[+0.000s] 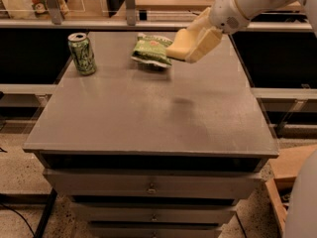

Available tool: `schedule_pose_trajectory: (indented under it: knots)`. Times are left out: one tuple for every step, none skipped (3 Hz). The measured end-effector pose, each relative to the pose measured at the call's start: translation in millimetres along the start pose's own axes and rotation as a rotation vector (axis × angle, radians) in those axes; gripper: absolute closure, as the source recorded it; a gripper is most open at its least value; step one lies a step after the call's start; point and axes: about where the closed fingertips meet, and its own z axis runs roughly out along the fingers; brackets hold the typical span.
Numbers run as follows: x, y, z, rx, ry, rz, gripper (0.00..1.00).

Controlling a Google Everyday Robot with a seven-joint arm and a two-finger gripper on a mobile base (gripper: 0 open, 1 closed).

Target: Move sponge near green can

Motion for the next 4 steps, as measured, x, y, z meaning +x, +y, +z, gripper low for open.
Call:
schedule_pose_trajectory:
  knots:
    - [-48.1, 11.3, 19.7, -0.066, 0.022, -0.104, 0.82]
    - [-74.6, 20.3, 58.2, -0.144, 0.053, -0.151, 0.82]
    - [-93.4, 28.9, 99.2, -0.205, 0.060, -0.180, 0.81]
    - [-104.9, 32.6, 132.2, -0.226, 0.024, -0.182, 0.82]
